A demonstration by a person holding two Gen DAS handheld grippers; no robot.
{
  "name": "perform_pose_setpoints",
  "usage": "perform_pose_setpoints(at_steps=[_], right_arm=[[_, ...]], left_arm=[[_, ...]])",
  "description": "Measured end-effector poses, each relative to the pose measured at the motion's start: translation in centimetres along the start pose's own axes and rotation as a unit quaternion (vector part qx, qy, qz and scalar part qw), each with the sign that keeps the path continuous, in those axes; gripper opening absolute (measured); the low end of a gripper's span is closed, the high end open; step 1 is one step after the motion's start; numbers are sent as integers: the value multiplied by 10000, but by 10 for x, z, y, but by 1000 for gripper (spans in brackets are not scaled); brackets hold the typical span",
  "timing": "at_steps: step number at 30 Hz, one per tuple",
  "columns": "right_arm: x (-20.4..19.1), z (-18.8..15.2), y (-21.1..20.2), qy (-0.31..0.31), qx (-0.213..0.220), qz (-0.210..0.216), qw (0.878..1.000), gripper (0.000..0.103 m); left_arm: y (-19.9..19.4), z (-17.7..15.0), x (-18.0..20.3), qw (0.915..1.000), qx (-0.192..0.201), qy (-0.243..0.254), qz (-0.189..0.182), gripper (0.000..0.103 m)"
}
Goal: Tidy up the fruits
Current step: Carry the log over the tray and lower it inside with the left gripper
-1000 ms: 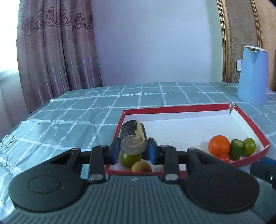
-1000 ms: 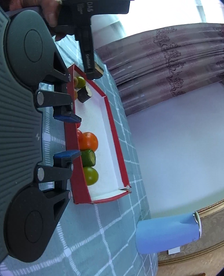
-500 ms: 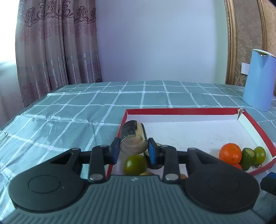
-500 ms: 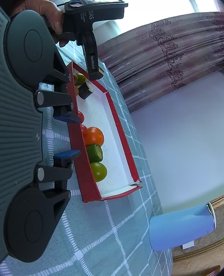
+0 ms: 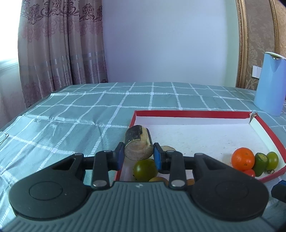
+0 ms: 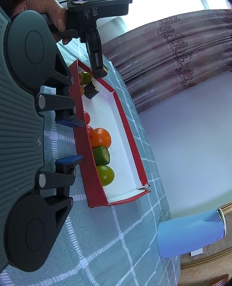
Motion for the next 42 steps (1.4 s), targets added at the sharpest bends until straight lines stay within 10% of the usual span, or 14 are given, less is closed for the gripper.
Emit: perform_pose_setpoints(at_steps=[42], right_arm=[[3,1,0,83,-16,26,10000,33]], left_arm=[[1,-1,0,9999,123,85,56,32]])
Point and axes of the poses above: each gripper's, at about its wrist camera, not at the fingertips, and y roughly the way its jaws point, x to its right, z to its top, the point moved 8 cm from there along y, roughly the way its jaws point, and after that the axes turned 14 degrees about -z, right-handed, at the moved point
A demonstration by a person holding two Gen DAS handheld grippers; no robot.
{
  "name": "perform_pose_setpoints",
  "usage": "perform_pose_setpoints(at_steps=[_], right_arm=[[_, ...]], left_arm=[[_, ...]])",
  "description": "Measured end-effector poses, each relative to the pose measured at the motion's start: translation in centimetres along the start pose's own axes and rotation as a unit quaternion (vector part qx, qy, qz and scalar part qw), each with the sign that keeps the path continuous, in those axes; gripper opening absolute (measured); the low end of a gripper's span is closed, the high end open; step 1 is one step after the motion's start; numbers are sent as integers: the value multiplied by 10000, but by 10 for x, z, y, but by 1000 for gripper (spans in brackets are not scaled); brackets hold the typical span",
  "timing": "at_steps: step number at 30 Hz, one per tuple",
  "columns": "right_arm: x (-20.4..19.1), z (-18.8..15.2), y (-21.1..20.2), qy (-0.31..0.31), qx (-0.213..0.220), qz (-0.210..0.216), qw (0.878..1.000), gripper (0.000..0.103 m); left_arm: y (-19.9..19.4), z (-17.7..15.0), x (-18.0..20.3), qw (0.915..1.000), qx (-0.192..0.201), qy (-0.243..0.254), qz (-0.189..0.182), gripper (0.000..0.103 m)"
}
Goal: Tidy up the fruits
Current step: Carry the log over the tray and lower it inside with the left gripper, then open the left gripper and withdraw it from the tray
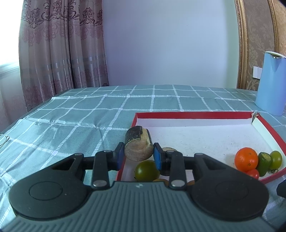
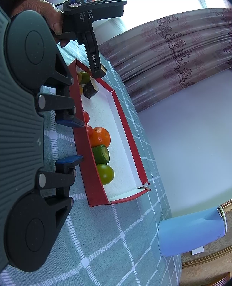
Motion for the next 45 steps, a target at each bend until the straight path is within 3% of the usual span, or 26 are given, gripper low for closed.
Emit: perform_pose_setpoints(at_steps=[45], right_arm=[[0,0,0,-7,-17,4,10000,33]], left_arm=[[2,-1,-2,10000,-4,-30,-39,32]])
Point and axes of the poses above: each gripper's, at about its wrist camera, not at the fingertips, and y roughly the way its jaws point, x to its right, z to its top, the point moved 8 cm from there along y, roughly the way its jaws point, and after that the axes turned 14 degrees about -z, right-handed, at the moved point
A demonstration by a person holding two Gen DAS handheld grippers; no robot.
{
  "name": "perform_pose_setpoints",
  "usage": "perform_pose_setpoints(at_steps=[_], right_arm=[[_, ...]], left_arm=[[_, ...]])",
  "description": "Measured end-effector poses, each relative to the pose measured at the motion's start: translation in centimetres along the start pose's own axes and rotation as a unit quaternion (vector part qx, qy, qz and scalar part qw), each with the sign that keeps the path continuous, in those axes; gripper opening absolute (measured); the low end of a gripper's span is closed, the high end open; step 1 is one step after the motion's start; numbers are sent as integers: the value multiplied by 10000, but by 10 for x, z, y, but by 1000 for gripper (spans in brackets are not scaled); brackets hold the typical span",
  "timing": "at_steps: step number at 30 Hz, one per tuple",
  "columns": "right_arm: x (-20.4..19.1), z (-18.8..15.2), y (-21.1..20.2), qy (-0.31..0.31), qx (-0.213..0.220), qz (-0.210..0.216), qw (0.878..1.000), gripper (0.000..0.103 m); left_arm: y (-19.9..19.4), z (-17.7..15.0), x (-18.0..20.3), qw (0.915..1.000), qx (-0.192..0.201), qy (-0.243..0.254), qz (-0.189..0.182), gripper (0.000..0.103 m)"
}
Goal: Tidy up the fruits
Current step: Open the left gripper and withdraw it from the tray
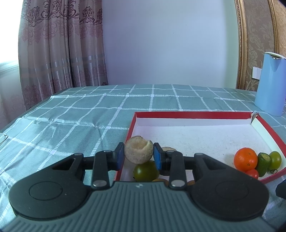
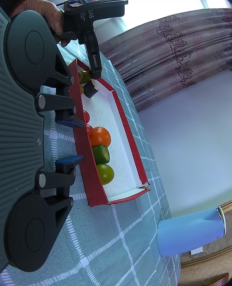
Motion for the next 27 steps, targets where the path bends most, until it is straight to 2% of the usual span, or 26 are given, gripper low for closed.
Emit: perform_pose_setpoints(at_steps=[2,4,5,7,8,10,15,17,18,19,20,22,24,27], right_arm=[[0,0,0,-1,-1,0,10000,33],[-1,0,0,0,1,-5,10000,33],[0,0,0,-1,3,-8,10000,33],[-1,0,0,-3,2,-7,10000,33],[0,0,0,-5,1,-12,10000,33],[1,0,-1,-7,28,-31,10000,33],[-1,2,-5,-131,156,-170,9996,33],[-5,3,-7,-285,242,-316,9988,33],[-7,3,-9,-426,318,-406,9978,36],[-11,3,-12,-548,395,-508,9964,53],[-14,4,-15,-677,503,-644,9943,78],[-22,6,-25,-932,881,-906,9876,96],[-31,8,-37,-1222,1300,-1099,9778,101],[-42,9,-48,-1472,1620,-1312,9669,103]], left_arm=[[0,0,1,10000,12,22,-3,32],[-2,0,1,10000,42,28,-7,46],[-4,1,1,10000,68,34,-1,49],[-7,2,3,9999,113,52,-23,66],[-9,3,4,9999,147,84,-18,70],[-15,5,5,9996,227,145,34,86],[-30,6,4,9996,259,139,-10,102],[-38,5,3,9996,245,128,-55,103],[-42,5,2,9996,240,118,-71,103],[-46,5,1,9996,235,98,-97,103],[-50,5,0,9996,236,78,-138,103],[-58,5,1,9995,248,69,-185,103],[-65,5,1,9995,258,103,-143,103],[-73,3,2,9996,229,152,-31,103]])
Point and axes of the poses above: each gripper's, at about its wrist camera, not at the fingertips, and y roughly the way its jaws point, x to its right, z to its top, the point moved 8 cm from there along y, roughly the way its jaws point, and after that the axes turned 14 degrees about -z, right-handed, at the moved point
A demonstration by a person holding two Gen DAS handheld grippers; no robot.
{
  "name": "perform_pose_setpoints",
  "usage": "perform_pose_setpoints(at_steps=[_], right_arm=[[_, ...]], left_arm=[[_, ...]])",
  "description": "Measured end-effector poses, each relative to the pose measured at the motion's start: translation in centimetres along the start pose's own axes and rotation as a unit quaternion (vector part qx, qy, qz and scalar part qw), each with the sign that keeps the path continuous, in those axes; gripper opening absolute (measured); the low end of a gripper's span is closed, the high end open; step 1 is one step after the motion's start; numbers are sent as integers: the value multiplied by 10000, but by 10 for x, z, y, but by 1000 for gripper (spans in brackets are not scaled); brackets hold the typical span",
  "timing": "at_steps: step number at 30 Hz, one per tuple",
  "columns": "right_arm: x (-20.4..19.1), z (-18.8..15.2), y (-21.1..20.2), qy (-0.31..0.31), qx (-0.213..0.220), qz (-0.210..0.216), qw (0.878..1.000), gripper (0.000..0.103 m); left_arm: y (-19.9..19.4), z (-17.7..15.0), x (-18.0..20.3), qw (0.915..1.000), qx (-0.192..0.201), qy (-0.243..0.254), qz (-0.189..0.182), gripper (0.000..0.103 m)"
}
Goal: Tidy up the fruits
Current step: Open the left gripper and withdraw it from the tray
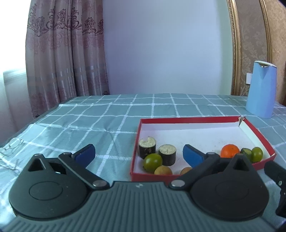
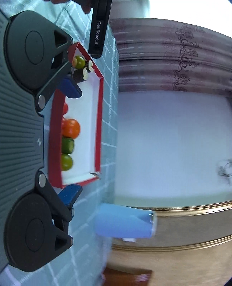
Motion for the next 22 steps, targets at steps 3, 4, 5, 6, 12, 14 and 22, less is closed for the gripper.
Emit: perform_pose_setpoints(at_steps=[3,4,5,6,12,14,22], right_arm=[[-6,-2,-4,-177,-86,-162,9997,103],[-7,-3,-5,-224,-112,-156,9996,103],[-9,-4,-6,-236,-153,-115,9995,103],[-11,-4,-7,-210,-197,-73,9996,103],[-12,-3,-10,69,-402,43,9992,103],[-14,-4,-11,124,-455,93,9988,103],[-21,-11,-8,488,-790,338,9951,103]], left_arm=[[-7,-1,2,10000,0,-4,-27,103],[-9,-2,2,10000,-6,-22,-57,103],[-11,-2,2,10000,-3,-40,-87,103],[-13,-2,1,9999,0,-55,-108,103],[-20,-6,-2,9997,-11,-134,-218,103],[-20,-9,-3,9998,-77,-127,-148,103],[-24,-18,-7,9995,-49,-160,-253,103]])
Point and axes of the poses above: each gripper's, at about its wrist camera, not at the fingertips, and y roughly the way its jaws point, x to its right, z to its top, the point moved 8 cm from there along y, roughly the way its jaws point, and after that the axes turned 14 degrees about -z, right-handed, at the moved point
